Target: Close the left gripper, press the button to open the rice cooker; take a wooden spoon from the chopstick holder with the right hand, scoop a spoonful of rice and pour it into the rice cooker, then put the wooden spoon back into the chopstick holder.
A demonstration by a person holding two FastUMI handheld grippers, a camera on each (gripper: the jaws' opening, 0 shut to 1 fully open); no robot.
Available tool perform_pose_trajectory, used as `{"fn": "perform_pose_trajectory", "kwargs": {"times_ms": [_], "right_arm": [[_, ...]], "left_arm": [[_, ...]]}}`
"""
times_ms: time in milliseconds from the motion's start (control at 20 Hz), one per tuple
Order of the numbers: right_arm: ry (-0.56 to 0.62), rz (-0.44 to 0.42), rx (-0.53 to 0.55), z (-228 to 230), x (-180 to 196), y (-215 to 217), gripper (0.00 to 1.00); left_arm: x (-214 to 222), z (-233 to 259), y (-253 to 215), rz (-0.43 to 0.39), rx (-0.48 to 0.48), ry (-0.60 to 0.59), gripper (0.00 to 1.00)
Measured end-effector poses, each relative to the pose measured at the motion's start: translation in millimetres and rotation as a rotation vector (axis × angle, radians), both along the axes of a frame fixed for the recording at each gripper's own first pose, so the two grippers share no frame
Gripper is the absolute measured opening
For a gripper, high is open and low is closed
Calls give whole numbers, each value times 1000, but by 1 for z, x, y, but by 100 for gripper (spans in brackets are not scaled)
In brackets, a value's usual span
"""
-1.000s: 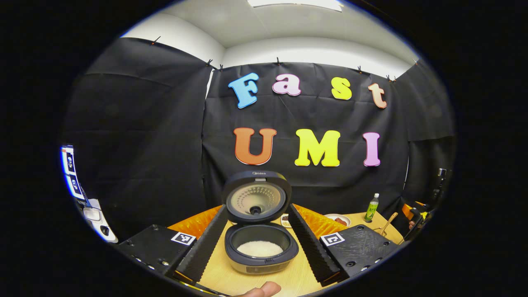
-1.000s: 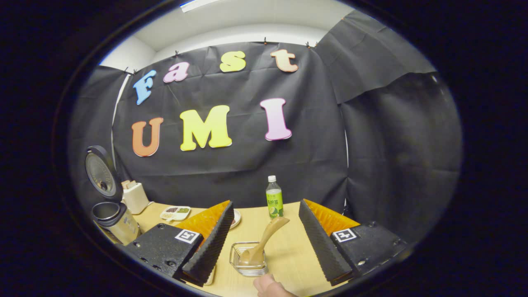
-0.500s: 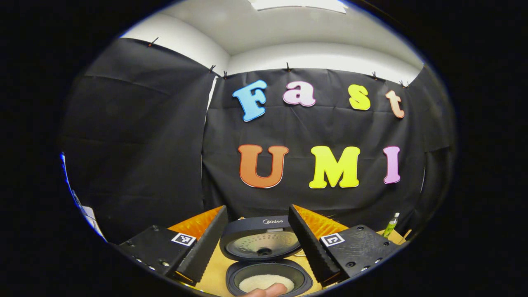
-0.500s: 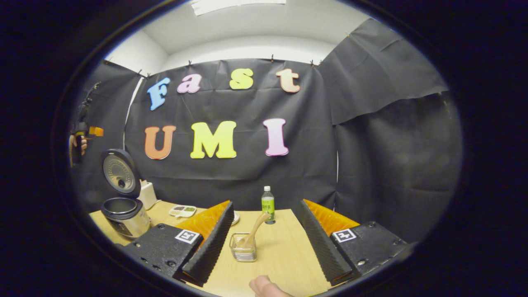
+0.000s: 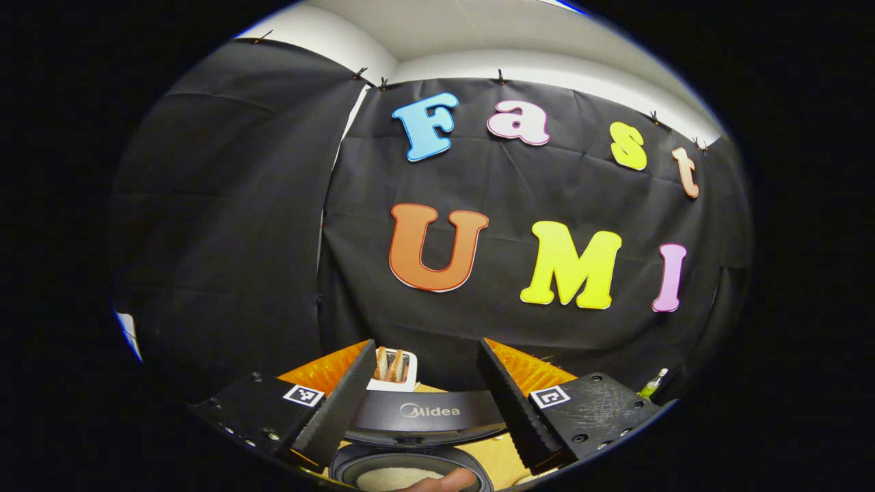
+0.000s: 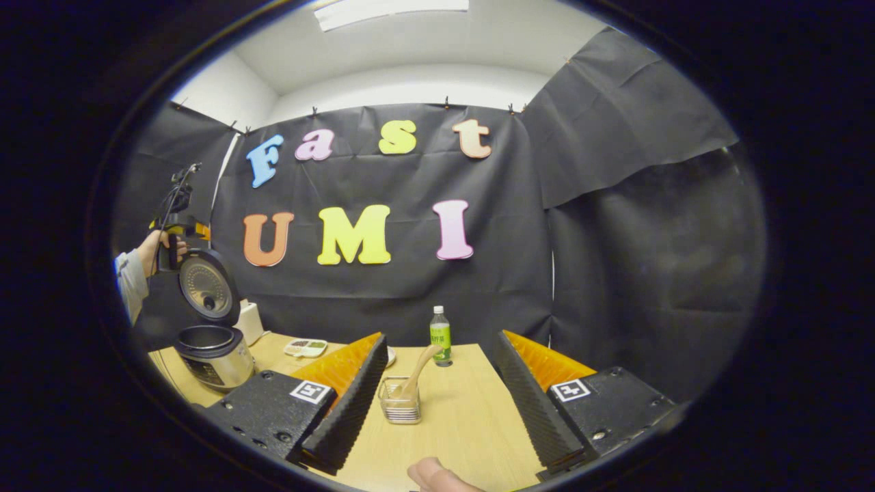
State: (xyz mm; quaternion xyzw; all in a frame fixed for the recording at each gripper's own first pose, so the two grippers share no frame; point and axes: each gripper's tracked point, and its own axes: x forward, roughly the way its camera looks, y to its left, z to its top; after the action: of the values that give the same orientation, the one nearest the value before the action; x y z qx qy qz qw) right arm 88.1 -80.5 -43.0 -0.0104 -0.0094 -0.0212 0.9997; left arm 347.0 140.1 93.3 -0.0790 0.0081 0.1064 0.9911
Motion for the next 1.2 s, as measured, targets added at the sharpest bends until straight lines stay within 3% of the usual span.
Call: {"fn": "perform_pose_trajectory", "kwargs": {"times_ms": [350, 750, 950, 1200], "right_arm": [[-6, 5, 29, 2, -4, 0, 100], [14, 72, 93, 0, -20, 17, 100], [11, 78, 75, 2, -30, 19, 100], [17, 127, 67, -1, -42, 32, 100]], "left_arm": [[-5, -23, -2, 7, 21, 110, 97], [-50, -46, -24, -29, 33, 138, 97], [-77, -76, -38, -38, 36, 162, 100], [-107, -126, -56, -52, 47, 174, 96]]}}
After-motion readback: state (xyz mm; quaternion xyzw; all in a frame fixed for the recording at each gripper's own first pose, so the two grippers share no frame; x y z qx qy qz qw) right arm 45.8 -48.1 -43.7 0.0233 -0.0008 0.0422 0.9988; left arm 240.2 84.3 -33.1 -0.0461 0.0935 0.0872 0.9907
